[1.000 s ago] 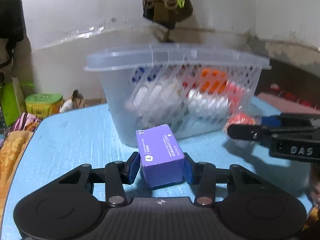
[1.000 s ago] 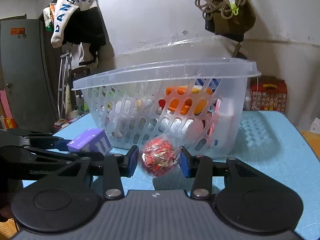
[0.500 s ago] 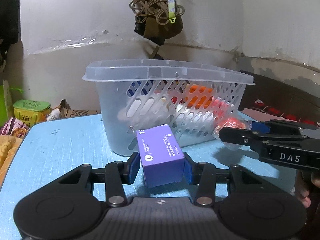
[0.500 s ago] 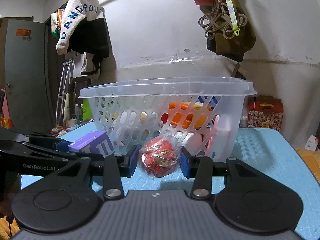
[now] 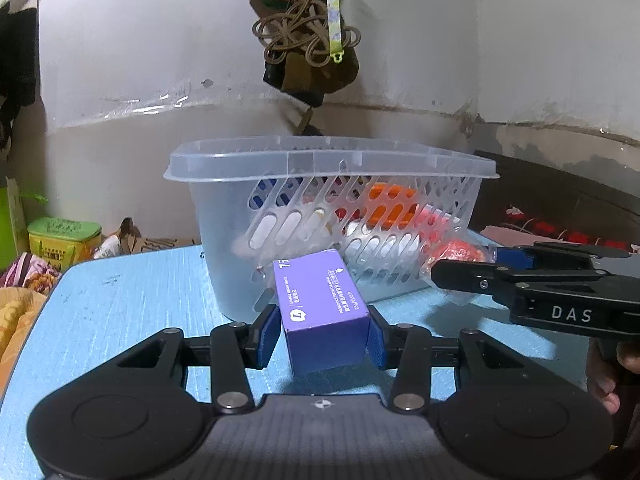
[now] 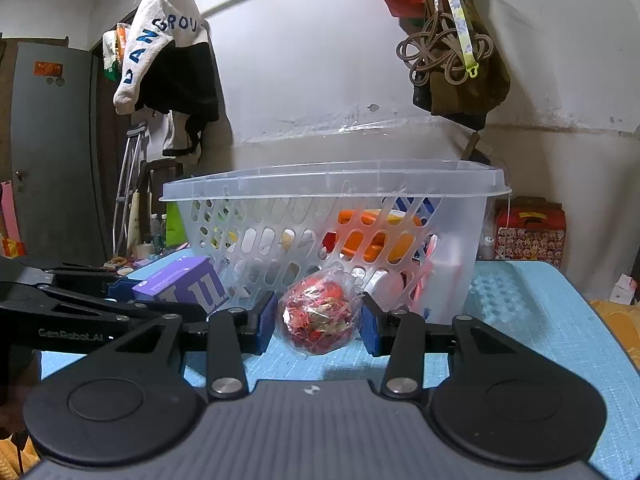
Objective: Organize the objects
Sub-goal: 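Carry the red ball with the right tool while the left tool carries the purple box to the basket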
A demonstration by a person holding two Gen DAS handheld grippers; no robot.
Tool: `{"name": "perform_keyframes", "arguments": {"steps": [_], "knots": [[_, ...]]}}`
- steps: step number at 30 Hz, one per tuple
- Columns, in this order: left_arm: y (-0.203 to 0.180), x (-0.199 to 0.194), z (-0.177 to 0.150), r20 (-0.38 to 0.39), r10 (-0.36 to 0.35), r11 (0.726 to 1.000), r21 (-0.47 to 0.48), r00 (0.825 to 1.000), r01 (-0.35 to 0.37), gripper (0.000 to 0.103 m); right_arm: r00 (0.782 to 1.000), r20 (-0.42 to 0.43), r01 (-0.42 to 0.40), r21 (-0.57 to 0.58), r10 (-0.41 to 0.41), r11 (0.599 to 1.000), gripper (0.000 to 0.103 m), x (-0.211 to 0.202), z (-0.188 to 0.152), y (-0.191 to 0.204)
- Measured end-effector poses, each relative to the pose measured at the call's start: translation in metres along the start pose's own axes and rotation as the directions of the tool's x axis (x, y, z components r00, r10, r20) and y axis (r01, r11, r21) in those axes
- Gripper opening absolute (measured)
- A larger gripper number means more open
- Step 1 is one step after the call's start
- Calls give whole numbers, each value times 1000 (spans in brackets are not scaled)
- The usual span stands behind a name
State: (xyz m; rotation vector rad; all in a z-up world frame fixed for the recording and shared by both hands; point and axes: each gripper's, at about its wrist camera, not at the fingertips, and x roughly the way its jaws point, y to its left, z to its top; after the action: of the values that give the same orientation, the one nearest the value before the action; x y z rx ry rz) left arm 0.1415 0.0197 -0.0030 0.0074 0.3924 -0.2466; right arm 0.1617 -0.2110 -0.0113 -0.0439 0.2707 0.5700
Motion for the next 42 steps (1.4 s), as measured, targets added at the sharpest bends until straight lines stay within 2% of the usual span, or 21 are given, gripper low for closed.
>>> {"name": "perform_keyframes", "arguments": {"steps": [10,16,20,24,25,27,29,31,33,36,41,42], "knots": [[-5,-17,-3,121,22,999,25,992,-25,48,1000,17,15,12,-15,1000,46,-10,3,2],[-11,-30,-4,164,26,999,34,986,-32,48,1000,12,-25,12,25,1000,46,-33,10,3],[-13,-58,11,227,2,1000,21,974,-7,48,996,80,-31,21,29,999,46,-61,42,-5],[-13,-77,51,273,-24,1000,25,962,18,48,985,171,4,15,-7,1000,46,-67,89,-10],[-12,-75,67,265,-30,1000,17,964,26,48,985,171,-5,33,-1,999,47,-59,105,-14],[-5,-61,101,234,-33,999,-16,972,38,48,993,115,-37,71,29,997,47,-32,135,-22],[2,-36,132,186,-18,999,-41,982,26,48,999,36,22,46,-23,999,47,4,159,-26],[6,-11,152,132,-11,998,-57,991,19,48,996,-53,77,31,-75,997,46,37,169,-32],[6,6,162,88,4,998,-56,996,1,48,990,-113,88,27,-84,996,46,60,172,-38],[0,25,172,25,33,999,-37,999,-32,48,983,-139,124,2,-122,992,46,78,167,-42],[4,54,171,-59,68,996,-56,996,-72,48,975,-192,116,-11,-116,993,46,93,152,-51],[4,59,169,-66,78,995,-55,995,-82,48,974,-197,115,-9,-114,993,49,95,150,-53]]}}
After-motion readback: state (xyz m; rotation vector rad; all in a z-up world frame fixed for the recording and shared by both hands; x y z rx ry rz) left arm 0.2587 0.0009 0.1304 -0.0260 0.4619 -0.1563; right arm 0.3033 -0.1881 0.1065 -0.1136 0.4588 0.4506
